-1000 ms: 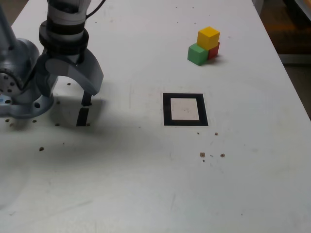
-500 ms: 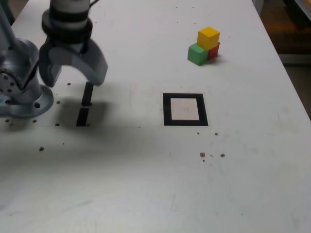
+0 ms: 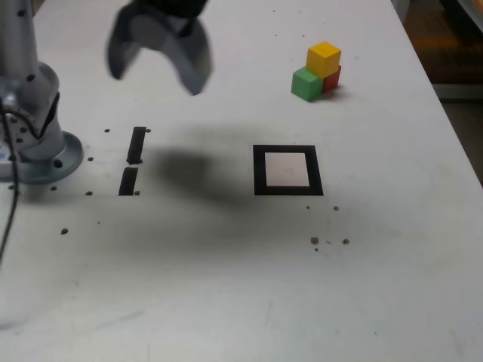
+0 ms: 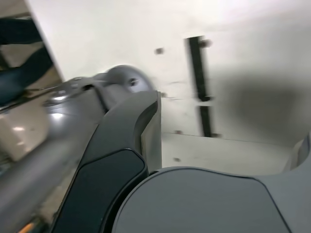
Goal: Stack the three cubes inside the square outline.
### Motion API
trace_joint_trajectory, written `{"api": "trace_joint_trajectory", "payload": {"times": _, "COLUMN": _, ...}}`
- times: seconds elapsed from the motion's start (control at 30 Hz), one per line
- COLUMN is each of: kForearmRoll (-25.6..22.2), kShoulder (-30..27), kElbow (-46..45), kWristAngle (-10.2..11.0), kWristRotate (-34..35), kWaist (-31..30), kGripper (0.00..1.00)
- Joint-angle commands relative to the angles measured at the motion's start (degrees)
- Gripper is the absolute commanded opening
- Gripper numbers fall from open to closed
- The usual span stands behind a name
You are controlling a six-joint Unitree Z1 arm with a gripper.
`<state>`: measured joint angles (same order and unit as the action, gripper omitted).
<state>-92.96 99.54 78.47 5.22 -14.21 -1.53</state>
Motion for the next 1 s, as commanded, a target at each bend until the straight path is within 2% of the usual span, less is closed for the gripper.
{"api": "trace_joint_trajectory", "payload": {"times": 0.0, "kForearmRoll": -0.89, "kShoulder": 1.41, "kElbow": 35.59, "kWristAngle": -0.30, "kWristRotate": -1.50, "kWaist": 1.65, "kGripper": 0.99}}
{"api": "trace_joint_trajectory", "payload": {"times": 0.1, "kForearmRoll": -0.85, "kShoulder": 2.70, "kElbow": 37.16, "kWristAngle": 0.27, "kWristRotate": -3.10, "kWaist": 3.34, "kGripper": 0.99}}
{"api": "trace_joint_trajectory", "payload": {"times": 0.3, "kForearmRoll": -0.83, "kShoulder": 5.29, "kElbow": 39.89, "kWristAngle": 2.76, "kWristRotate": -7.43, "kWaist": 5.86, "kGripper": 0.99}}
{"api": "trace_joint_trajectory", "payload": {"times": 0.7, "kForearmRoll": -0.90, "kShoulder": 17.46, "kElbow": 49.24, "kWristAngle": 3.29, "kWristRotate": -16.01, "kWaist": 9.29, "kGripper": 0.99}}
{"api": "trace_joint_trajectory", "payload": {"times": 0.8, "kForearmRoll": -0.90, "kShoulder": 18.74, "kElbow": 49.18, "kWristAngle": 4.73, "kWristRotate": -18.16, "kWaist": 10.84, "kGripper": 0.99}}
{"api": "trace_joint_trajectory", "payload": {"times": 0.97, "kForearmRoll": -0.90, "kShoulder": 21.00, "kElbow": 47.80, "kWristAngle": 8.62, "kWristRotate": -24.81, "kWaist": 13.66, "kGripper": 0.99}}
